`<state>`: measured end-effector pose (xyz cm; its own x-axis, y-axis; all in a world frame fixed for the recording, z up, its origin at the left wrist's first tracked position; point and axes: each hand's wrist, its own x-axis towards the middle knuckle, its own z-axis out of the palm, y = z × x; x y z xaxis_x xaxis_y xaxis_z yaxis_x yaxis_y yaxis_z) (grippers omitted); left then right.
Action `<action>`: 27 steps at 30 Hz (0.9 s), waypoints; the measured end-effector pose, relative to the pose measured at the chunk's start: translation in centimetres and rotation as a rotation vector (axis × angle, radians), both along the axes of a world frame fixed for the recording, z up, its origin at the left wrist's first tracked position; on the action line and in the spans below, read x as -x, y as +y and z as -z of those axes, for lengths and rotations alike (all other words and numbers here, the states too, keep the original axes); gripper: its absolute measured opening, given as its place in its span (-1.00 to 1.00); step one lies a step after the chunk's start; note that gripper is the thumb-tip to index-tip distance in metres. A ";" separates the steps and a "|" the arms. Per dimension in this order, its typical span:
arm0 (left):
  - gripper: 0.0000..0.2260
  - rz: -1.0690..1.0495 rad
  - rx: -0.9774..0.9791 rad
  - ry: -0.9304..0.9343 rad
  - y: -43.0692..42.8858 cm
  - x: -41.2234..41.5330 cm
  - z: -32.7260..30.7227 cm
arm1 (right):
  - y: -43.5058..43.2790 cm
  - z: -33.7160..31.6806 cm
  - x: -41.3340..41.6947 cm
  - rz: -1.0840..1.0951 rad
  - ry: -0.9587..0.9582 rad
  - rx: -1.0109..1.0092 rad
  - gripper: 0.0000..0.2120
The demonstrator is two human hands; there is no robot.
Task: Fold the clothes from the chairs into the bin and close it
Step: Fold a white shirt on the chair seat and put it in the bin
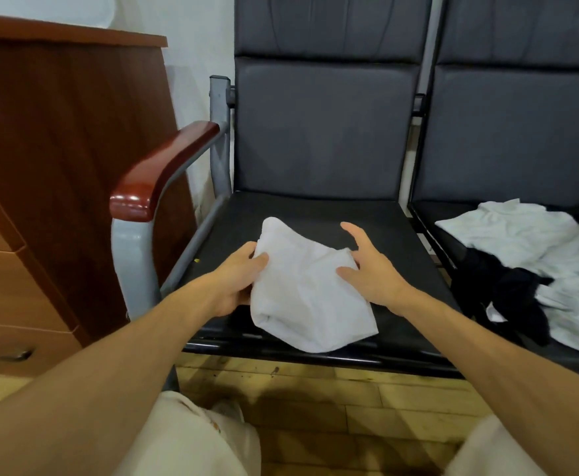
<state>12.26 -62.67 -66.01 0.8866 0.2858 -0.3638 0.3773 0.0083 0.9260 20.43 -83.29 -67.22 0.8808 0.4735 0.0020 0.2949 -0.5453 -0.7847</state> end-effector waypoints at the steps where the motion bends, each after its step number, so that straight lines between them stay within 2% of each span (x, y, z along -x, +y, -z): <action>1: -0.83 -0.030 0.023 -0.054 -0.2 0.3 -0.6 | -0.2 -0.3 0.2 0.018 -0.038 -0.047 -0.36; 3: -0.80 -0.088 0.062 -0.177 -0.4 0.9 -2.1 | -0.1 -1.5 0.6 0.069 -0.126 -0.102 -0.54; 5: -0.79 -0.115 0.082 -0.290 -0.4 1.9 -3.8 | 0.5 -3.2 1.3 0.107 -0.175 -0.136 -0.62; 9: -0.76 -0.190 0.063 -0.461 1.6 6.2 -7.7 | 3.8 -8.2 4.1 0.051 -0.258 -0.186 -0.60; 15: -0.78 -0.417 -0.047 -0.537 7.1 15.5 -10.0 | 12.0 -13.2 10.9 -0.196 -0.305 -0.226 -0.56; 18: -0.77 -0.585 -0.031 -0.507 9.1 20.5 -8.3 | 16.5 -12.4 15.1 -0.321 -0.266 -0.186 -0.53; 22: -0.76 -0.758 -0.039 -0.452 11.1 27.3 -3.0 | 21.6 -8.4 20.0 -0.498 -0.299 -0.009 -0.55; 27: -0.89 -0.981 0.086 -0.312 11.8 36.4 4.3 | 25.6 -1.8 26.6 -0.696 -0.304 0.136 -0.58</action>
<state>-24.13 -50.90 -70.34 0.3363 0.9179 -0.2108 -0.0883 0.2536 0.9633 -6.20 -57.68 -65.38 0.3502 0.9315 0.0983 0.7972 -0.2414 -0.5534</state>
